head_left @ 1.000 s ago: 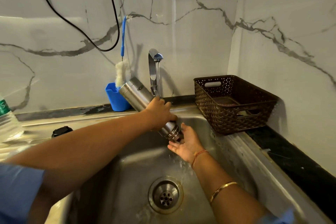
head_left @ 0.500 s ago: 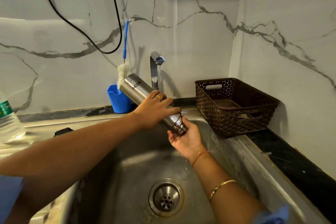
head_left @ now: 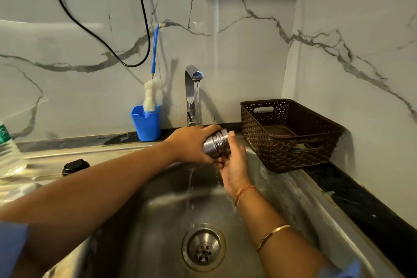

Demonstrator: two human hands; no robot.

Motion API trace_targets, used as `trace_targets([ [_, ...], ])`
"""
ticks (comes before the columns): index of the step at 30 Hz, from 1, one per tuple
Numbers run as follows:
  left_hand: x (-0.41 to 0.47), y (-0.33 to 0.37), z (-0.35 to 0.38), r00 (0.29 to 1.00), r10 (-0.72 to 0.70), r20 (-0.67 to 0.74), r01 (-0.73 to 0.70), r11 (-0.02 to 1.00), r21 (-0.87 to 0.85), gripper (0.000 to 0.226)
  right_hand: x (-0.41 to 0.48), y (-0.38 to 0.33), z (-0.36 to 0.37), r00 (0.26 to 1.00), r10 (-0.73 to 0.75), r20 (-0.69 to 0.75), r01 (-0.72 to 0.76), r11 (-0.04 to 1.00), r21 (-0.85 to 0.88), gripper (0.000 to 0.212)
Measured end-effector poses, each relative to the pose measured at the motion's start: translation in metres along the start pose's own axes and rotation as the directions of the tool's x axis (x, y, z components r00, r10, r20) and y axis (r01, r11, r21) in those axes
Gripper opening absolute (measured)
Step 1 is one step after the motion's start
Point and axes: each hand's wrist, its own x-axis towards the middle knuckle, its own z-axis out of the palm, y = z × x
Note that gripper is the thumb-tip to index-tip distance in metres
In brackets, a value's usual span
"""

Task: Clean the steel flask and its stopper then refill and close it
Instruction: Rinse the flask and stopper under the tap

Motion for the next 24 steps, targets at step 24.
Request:
trace_targets([
  [24,0.01,-0.051,-0.009,0.755,-0.544,0.367,0.198,-0.345,-0.917,0.046,-0.008,0.007,-0.017,0.839,0.29,0.46,-0.098,0.913,-0.396,0.073],
])
